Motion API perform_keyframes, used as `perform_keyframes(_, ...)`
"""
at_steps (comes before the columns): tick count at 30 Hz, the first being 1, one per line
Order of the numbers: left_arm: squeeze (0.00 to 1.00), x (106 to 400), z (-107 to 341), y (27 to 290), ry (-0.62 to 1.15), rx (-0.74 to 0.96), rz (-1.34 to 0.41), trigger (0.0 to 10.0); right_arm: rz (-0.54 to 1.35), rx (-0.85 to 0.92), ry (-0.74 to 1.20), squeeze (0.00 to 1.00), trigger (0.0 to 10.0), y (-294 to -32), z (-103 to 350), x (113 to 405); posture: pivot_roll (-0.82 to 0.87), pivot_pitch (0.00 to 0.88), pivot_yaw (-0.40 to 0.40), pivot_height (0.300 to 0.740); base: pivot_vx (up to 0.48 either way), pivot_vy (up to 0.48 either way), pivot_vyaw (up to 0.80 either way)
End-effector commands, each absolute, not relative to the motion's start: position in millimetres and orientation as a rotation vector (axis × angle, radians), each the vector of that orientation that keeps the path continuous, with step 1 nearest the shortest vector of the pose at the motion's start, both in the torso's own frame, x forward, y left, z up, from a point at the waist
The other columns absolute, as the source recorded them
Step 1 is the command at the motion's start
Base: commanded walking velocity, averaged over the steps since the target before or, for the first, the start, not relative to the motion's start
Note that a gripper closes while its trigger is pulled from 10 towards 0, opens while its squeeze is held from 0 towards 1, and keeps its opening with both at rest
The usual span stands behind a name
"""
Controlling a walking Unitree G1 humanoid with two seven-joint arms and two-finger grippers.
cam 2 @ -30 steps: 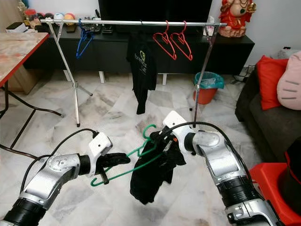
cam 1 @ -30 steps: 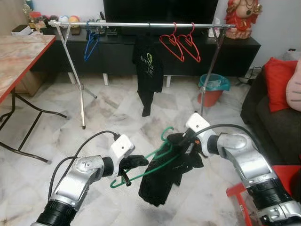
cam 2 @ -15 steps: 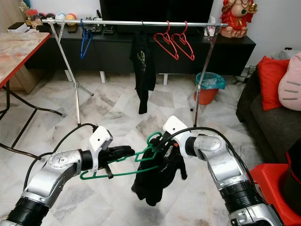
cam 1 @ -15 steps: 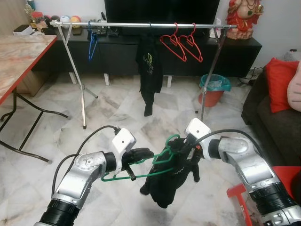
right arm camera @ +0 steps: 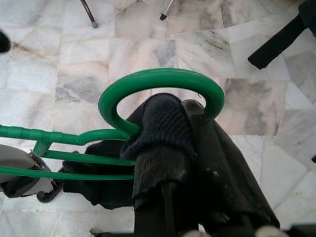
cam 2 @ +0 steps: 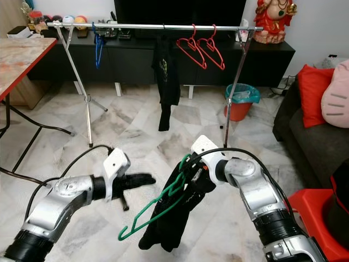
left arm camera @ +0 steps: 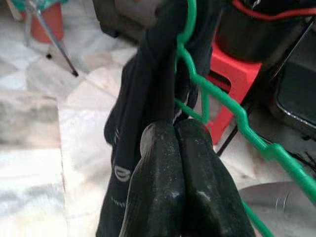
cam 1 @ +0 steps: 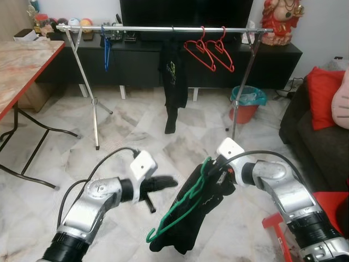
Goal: Hang hanger
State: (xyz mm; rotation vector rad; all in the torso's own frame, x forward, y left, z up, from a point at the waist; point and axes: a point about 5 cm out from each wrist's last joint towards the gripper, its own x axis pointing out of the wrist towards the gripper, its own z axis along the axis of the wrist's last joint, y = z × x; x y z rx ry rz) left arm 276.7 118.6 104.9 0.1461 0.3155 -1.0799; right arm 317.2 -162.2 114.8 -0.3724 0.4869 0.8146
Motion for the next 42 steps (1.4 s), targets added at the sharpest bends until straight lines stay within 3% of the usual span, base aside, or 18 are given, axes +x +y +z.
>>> perform_keyframes(1,0.00,278,107,117,0.307,0.177,-1.073,10.0,0.797,-0.375,0.448,0.00,10.0,-163,126,323,0.01,0.000,-0.043,0.740,0.000,0.000,0.00)
perform_keyframes(7,0.00,289,109,122,0.286,0.228,-0.991,10.0,0.789,-0.377,0.445,0.00,10.0,-163,125,324,0.01,0.000,-0.042,0.740,0.000,0.000,0.00)
perform_keyframes(11,0.00,316,140,125,0.133,0.166,-0.833,10.0,0.797,-0.380,0.454,0.00,10.0,-160,121,322,0.02,0.000,-0.038,0.740,0.000,0.000,0.00)
perform_keyframes(12,0.46,317,143,124,0.122,0.156,-0.840,10.0,0.798,-0.381,0.454,0.00,10.0,-159,120,322,0.02,0.000,-0.037,0.740,0.000,0.000,0.00)
perform_keyframes(13,0.46,317,143,124,0.122,0.156,-0.840,10.0,0.798,-0.381,0.454,0.00,10.0,-159,120,322,0.02,0.000,-0.037,0.740,0.000,0.000,0.00)
perform_keyframes(14,1.00,317,145,122,0.117,0.146,-0.852,10.0,0.798,-0.382,0.455,0.00,10.0,-159,120,322,0.02,0.000,-0.036,0.740,0.000,0.000,0.00)
perform_keyframes(22,1.00,299,147,106,0.207,0.208,-1.079,10.0,0.793,-0.387,0.462,0.00,10.0,-159,117,321,0.02,0.000,-0.033,0.740,0.000,0.000,0.00)
perform_keyframes(27,1.00,299,142,104,0.281,0.310,-1.082,10.0,0.788,-0.400,0.466,0.00,10.0,-157,116,323,0.02,0.000,-0.033,0.740,0.000,0.000,0.00)
perform_keyframes(34,1.00,298,152,83,0.332,0.410,-1.067,10.0,0.788,-0.407,0.478,0.00,10.0,-154,112,322,0.03,0.000,-0.032,0.740,0.000,0.000,0.00)
perform_keyframes(35,0.13,297,153,77,0.336,0.413,-1.070,10.0,0.789,-0.409,0.478,0.00,10.0,-153,112,322,0.03,0.000,-0.032,0.740,0.000,0.000,0.00)
perform_keyframes(36,0.00,296,154,74,0.341,0.411,-1.080,10.0,0.790,-0.411,0.478,0.00,10.0,-153,112,322,0.03,0.000,-0.031,0.740,0.000,0.000,0.00)
perform_keyframes(42,0.00,284,155,60,0.387,0.479,-1.138,10.0,0.783,-0.411,0.476,0.00,10.0,-152,112,323,0.03,0.000,-0.028,0.740,0.000,0.000,0.00)
